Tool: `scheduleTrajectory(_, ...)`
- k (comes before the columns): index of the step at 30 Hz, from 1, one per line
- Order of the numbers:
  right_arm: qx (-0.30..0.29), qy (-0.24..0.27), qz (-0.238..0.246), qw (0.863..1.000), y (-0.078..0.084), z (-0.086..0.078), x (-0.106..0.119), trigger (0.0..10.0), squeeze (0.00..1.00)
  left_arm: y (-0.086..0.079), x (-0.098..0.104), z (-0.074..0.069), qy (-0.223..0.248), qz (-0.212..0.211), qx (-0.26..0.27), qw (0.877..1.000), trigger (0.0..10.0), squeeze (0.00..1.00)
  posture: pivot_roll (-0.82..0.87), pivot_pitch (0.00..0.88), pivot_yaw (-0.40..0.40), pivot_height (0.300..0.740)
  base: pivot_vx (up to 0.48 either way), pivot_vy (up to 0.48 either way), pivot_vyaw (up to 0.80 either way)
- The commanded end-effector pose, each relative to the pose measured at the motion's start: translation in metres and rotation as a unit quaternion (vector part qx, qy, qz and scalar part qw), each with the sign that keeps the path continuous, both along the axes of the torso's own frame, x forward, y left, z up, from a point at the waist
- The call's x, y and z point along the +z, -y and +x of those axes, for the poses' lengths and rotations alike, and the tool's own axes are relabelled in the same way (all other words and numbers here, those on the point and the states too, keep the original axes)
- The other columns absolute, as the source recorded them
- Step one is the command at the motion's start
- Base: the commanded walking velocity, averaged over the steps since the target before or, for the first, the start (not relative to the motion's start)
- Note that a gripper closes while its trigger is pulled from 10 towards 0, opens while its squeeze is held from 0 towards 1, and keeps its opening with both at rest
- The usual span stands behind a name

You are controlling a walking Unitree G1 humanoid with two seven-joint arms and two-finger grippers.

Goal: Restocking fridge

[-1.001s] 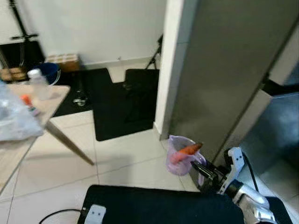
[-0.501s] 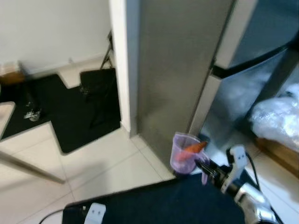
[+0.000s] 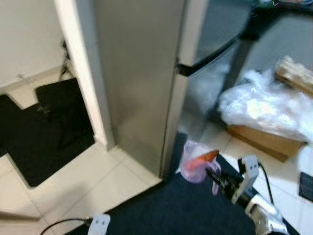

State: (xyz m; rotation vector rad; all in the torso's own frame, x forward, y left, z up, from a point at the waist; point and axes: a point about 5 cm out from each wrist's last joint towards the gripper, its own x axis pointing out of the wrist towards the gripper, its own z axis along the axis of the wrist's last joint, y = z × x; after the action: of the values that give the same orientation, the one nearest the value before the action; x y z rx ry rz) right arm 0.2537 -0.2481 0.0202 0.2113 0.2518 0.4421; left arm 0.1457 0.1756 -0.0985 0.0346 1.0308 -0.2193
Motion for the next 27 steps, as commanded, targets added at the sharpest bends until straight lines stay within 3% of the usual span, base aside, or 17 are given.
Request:
scheduleTrajectory(1, -0.011, 0.016, -0.016, 1.0, 0.005, 0.004, 0.006, 10.0, 0.0, -0.001, -0.002, -0.004, -0.006, 0.0, 0.002, 1.0, 10.0, 0.0, 0.07, 0.0, 0.023, 0.74, 0.0, 0.0, -0.8)
scheduleTrajectory(12, -0.094, -0.005, -0.046, 0.994, 0.02, 0.001, -0.001, 10.0, 0.0, -0.001, -0.001, -0.004, -0.004, 0.0, 0.005, 1.0, 10.0, 0.0, 0.07, 0.0, 0.021, 0.74, 0.0, 0.0, 0.0)
scheduleTrajectory(13, -0.136, -0.025, -0.066, 0.988, 0.027, -0.002, -0.007, 10.0, 0.0, -0.001, -0.001, -0.003, -0.002, 0.0, 0.006, 1.0, 10.0, 0.0, 0.07, 0.0, 0.018, 0.74, 0.0, 0.0, 0.0)
scheduleTrajectory(15, -0.154, -0.033, -0.074, 0.985, 0.03, -0.004, -0.009, 10.0, 0.0, -0.001, -0.001, -0.003, -0.002, 0.0, 0.007, 1.0, 10.0, 0.0, 0.07, 0.0, 0.018, 0.74, 0.0, 0.0, 0.0)
scheduleTrajectory(16, -0.201, -0.056, -0.103, 0.973, 0.04, -0.01, -0.015, 10.0, 0.0, -0.001, -0.001, -0.003, 0.0, 0.001, 0.007, 1.0, 10.0, 0.0, 0.07, 0.0, 0.016, 0.74, 0.0, 0.0, 0.0)
scheduleTrajectory(19, -0.216, -0.063, -0.112, 0.968, 0.043, -0.013, -0.017, 10.0, 0.0, -0.001, -0.001, -0.002, 0.001, 0.001, 0.008, 1.0, 10.0, 0.0, 0.07, 0.0, 0.016, 0.74, 0.0, 0.0, 0.0)
scheduleTrajectory(24, -0.274, -0.098, -0.167, 0.942, 0.057, -0.029, -0.027, 10.0, 0.0, -0.002, 0.0, -0.001, 0.004, 0.003, 0.008, 1.0, 10.0, 0.0, 0.07, 0.0, 0.014, 0.74, 0.0, 0.0, 0.0)
scheduleTrajectory(26, -0.274, -0.098, -0.167, 0.942, 0.057, -0.029, -0.027, 10.0, 0.0, -0.002, 0.0, -0.001, 0.004, 0.003, 0.008, 1.0, 10.0, 0.0, 0.07, 0.0, 0.014, 0.74, 0.0, 0.0, 0.0)
scheduleTrajectory(27, -0.294, -0.111, -0.184, 0.931, 0.06, -0.034, -0.031, 10.0, 0.0, -0.002, 0.0, -0.001, 0.005, 0.004, 0.009, 1.0, 10.0, 0.0, 0.07, 0.0, 0.013, 0.74, 0.0, 0.0, 0.0)
